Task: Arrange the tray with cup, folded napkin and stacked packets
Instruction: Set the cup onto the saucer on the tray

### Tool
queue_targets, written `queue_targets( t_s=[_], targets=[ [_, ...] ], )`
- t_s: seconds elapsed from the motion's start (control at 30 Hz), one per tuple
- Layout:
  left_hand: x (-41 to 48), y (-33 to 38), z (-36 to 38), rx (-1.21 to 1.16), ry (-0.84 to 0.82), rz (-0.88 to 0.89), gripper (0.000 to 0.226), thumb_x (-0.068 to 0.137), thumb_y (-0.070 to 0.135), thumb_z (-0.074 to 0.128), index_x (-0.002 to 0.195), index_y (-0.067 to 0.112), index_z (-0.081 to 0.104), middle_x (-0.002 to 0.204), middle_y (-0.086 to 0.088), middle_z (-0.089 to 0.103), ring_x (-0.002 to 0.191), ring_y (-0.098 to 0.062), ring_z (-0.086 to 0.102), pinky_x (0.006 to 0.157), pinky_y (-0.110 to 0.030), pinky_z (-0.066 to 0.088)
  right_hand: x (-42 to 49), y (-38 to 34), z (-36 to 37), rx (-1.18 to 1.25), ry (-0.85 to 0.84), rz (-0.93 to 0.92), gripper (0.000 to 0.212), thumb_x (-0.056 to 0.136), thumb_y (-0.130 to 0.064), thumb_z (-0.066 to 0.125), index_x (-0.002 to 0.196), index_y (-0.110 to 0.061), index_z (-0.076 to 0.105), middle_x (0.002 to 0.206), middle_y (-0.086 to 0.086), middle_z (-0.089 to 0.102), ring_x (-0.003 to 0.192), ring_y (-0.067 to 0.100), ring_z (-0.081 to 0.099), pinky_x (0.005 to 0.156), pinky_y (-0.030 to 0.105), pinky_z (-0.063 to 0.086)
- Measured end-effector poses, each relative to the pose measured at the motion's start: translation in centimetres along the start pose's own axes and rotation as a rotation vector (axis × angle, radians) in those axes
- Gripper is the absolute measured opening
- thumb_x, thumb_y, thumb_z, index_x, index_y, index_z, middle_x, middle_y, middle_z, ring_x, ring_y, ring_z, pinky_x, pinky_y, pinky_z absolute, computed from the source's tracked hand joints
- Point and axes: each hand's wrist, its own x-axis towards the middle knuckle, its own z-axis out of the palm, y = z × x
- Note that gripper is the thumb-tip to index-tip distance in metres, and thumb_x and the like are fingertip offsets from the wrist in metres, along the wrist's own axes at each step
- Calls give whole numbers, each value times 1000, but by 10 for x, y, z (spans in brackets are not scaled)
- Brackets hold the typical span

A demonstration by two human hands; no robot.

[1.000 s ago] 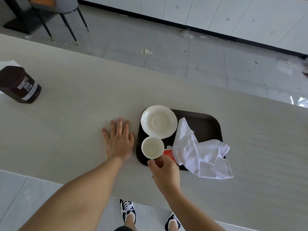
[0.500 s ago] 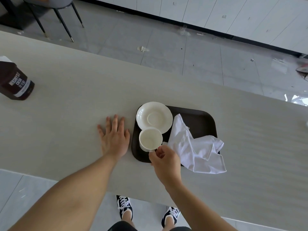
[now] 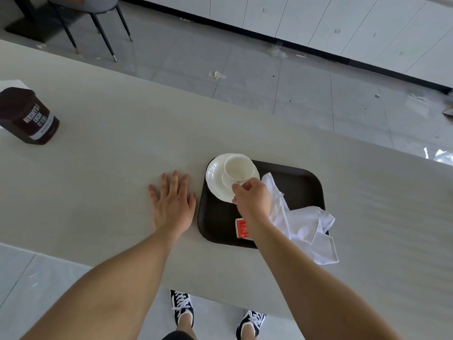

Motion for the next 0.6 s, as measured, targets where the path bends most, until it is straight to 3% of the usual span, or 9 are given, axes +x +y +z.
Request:
queue_targets(
  t_s=[0.37, 0.6],
  targets=[
    [-1, 1, -3, -9, 15, 11, 56, 96, 42, 32, 148, 23, 32, 159, -5, 26, 147, -31, 17, 116, -63, 11, 8, 7, 14, -24, -5, 10, 17, 84, -28, 61, 76, -15, 57, 74, 4, 71, 75, 20, 67, 69, 33, 53],
    [-2, 2, -5, -7, 17, 4, 56, 96, 43, 33, 149, 24, 31, 160, -4, 26, 147, -30, 17, 116, -62, 11, 8, 5, 15, -33, 7, 5, 20, 86, -33, 62, 79, -15, 60, 73, 1, 71, 74, 17, 65, 66, 29, 51]
  ],
)
